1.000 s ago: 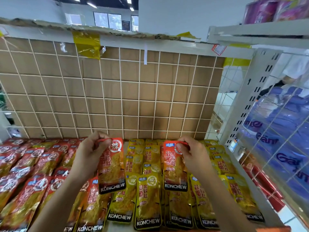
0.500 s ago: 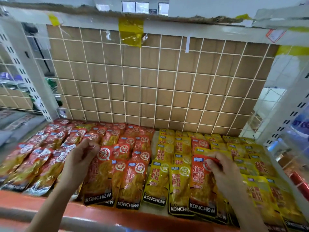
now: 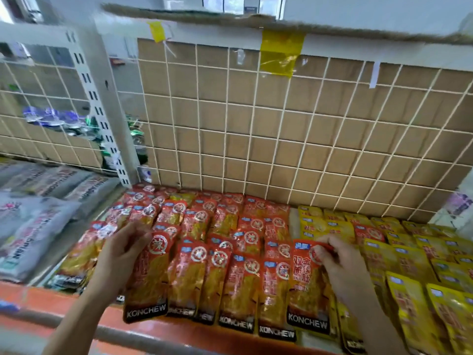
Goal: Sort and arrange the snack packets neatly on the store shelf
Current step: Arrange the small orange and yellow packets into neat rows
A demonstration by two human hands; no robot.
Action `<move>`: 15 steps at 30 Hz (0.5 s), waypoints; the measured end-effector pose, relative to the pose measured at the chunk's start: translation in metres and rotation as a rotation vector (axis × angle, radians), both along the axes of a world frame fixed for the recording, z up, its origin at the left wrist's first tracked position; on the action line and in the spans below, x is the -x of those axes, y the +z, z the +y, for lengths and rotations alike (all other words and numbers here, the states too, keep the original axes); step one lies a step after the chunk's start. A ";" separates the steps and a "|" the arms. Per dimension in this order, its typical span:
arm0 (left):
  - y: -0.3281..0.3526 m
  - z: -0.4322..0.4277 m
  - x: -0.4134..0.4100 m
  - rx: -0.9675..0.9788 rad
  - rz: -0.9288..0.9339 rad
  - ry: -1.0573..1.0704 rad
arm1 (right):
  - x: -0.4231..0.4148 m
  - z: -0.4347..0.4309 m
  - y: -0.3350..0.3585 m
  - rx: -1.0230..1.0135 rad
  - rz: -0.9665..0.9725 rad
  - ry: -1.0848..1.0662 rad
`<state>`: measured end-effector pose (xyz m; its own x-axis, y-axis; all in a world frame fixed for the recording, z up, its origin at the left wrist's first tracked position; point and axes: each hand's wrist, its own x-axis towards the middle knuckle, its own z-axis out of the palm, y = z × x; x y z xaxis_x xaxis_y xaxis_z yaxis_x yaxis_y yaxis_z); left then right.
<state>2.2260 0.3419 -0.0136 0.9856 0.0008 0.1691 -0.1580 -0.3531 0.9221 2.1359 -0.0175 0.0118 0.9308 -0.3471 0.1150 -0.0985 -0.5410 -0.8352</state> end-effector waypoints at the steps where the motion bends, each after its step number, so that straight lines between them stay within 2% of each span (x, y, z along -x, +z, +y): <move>1: 0.000 0.007 -0.003 -0.011 0.005 -0.016 | -0.004 0.009 -0.001 0.010 -0.005 0.004; 8: -0.001 0.027 -0.027 -0.121 -0.062 -0.083 | -0.023 0.064 -0.012 0.058 0.014 -0.005; 15: -0.006 0.018 -0.047 -0.223 -0.079 -0.282 | -0.032 0.092 -0.026 0.150 0.106 -0.095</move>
<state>2.2734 0.3604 -0.0192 0.9256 -0.3148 0.2102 -0.3456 -0.4763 0.8085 2.1675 0.0747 -0.0138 0.9042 -0.4203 0.0756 -0.2381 -0.6429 -0.7280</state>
